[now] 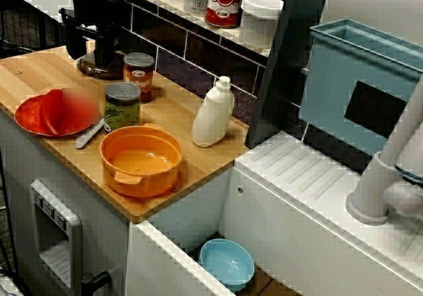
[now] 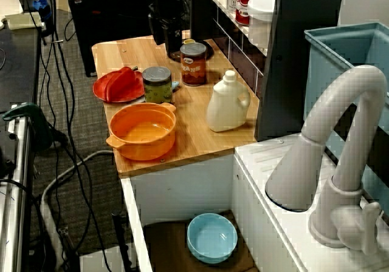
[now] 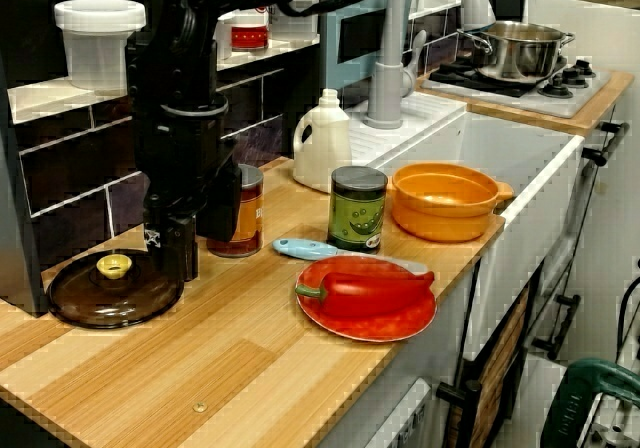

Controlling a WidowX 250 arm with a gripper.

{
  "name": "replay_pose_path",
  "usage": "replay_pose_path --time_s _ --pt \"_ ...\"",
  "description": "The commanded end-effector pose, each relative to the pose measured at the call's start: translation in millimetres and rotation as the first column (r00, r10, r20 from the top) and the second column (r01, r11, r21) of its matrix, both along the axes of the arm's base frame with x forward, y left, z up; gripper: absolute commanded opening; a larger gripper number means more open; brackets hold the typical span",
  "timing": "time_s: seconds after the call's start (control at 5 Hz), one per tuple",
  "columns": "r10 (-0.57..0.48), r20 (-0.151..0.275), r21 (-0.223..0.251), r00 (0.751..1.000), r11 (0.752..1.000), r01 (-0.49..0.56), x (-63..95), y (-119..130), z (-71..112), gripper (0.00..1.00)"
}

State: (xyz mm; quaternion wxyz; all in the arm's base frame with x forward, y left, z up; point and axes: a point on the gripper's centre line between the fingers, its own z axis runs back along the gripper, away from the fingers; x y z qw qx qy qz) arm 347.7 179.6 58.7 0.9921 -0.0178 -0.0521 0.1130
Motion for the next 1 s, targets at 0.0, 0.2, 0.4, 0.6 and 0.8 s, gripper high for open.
replay_pose_path --time_s 0.0,0.2,0.4,0.6,0.8 --pt "0.022 0.045 0.023 0.999 0.999 -0.023 18.6 3.5 11.5 1.00" --pt "0.019 0.031 0.012 0.999 1.000 -0.020 21.4 1.0 10.3 1.00" --pt "0.013 0.015 -0.019 1.000 1.000 -0.013 17.5 -3.9 13.7 1.00" --pt "0.018 -0.014 -0.045 1.000 0.999 -0.019 16.5 -6.6 13.2 1.00" --pt "0.029 -0.024 -0.075 0.999 0.997 -0.031 15.2 -10.0 11.0 1.00"
